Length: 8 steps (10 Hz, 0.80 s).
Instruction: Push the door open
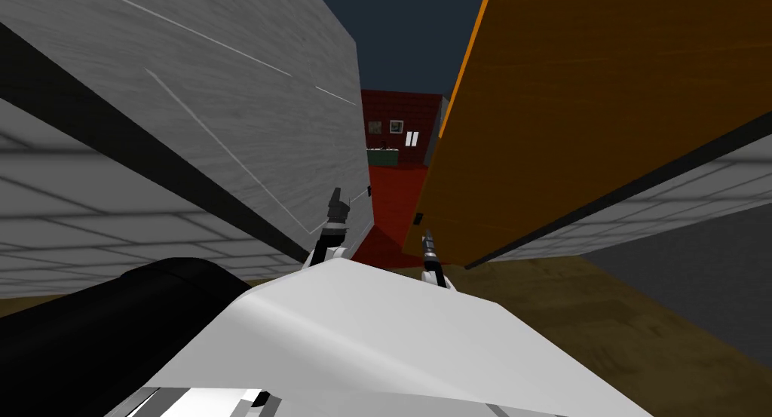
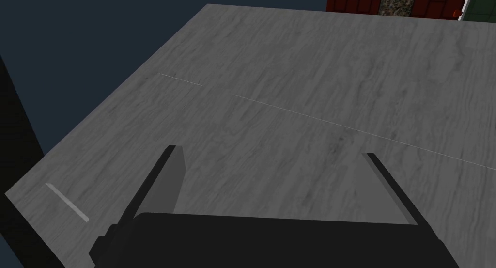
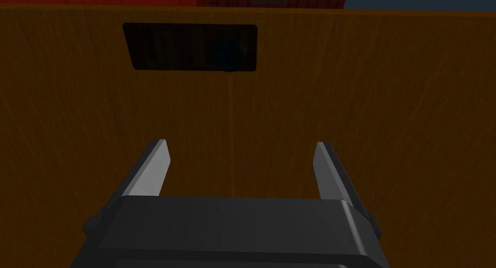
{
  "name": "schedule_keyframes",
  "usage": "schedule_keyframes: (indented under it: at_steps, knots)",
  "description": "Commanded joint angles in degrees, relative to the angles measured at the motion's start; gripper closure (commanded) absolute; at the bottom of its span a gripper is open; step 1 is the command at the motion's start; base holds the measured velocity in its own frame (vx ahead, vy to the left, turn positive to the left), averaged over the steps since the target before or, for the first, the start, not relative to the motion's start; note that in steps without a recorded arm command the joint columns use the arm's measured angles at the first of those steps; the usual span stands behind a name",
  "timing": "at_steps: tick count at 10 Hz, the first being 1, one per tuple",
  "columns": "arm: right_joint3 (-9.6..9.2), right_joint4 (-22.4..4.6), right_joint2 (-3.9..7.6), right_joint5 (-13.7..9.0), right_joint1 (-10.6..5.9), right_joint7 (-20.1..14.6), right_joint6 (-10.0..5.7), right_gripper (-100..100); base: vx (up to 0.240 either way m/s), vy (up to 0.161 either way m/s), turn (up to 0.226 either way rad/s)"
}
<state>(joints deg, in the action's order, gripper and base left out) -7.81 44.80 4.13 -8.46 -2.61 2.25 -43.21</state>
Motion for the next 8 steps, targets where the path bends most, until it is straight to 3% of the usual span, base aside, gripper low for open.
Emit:
schedule_keyframes:
  at_steps: [1,8]
  knots:
    - [0.12,-0.32,0.06,-0.03,-0.12,0.05,-0.32,-100,0.156,0.009,0.022]
    - [0.91,-1.34,-0.18,-0.26,-0.12,0.41,-1.86,-100,0.19,0.012,0.026]
